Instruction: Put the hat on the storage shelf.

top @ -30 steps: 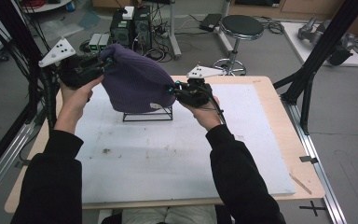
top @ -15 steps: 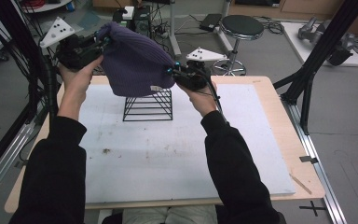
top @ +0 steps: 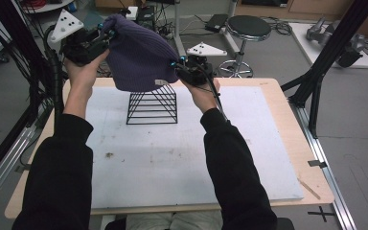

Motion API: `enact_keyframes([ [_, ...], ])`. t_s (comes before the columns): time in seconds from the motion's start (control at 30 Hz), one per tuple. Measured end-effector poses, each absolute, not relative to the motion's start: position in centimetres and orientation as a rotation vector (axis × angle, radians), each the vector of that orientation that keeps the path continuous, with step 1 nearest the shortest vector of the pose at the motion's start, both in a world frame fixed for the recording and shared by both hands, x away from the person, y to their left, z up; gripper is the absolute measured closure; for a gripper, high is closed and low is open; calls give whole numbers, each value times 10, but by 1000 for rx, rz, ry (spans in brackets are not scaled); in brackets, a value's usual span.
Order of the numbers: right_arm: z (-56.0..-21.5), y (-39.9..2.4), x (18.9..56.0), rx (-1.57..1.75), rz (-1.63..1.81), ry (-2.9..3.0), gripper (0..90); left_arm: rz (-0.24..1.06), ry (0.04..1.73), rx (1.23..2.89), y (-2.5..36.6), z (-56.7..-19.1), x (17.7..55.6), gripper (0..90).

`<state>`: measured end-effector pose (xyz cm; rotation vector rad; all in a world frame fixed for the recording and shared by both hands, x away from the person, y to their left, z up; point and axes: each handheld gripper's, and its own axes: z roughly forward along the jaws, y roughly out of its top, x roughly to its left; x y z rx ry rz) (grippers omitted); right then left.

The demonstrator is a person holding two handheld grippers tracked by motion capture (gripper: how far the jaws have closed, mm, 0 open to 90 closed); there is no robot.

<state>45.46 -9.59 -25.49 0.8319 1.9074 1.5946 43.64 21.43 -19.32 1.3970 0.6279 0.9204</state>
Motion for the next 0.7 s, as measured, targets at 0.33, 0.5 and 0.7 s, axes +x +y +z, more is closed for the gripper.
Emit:
enact_keyframes([
  [0.33, -254, -91, 461, 878, 1648, 1810, 801, 970, 611, 1339, 211, -188, 443, 802],
  [0.5, -258, -89, 460, 882, 1638, 1844, 799, 928, 621, 1340, 215, -194, 442, 800],
  [0.7, -264, -91, 455, 878, 1598, 1899, 797, 878, 642, 1348, 219, -211, 440, 799],
])
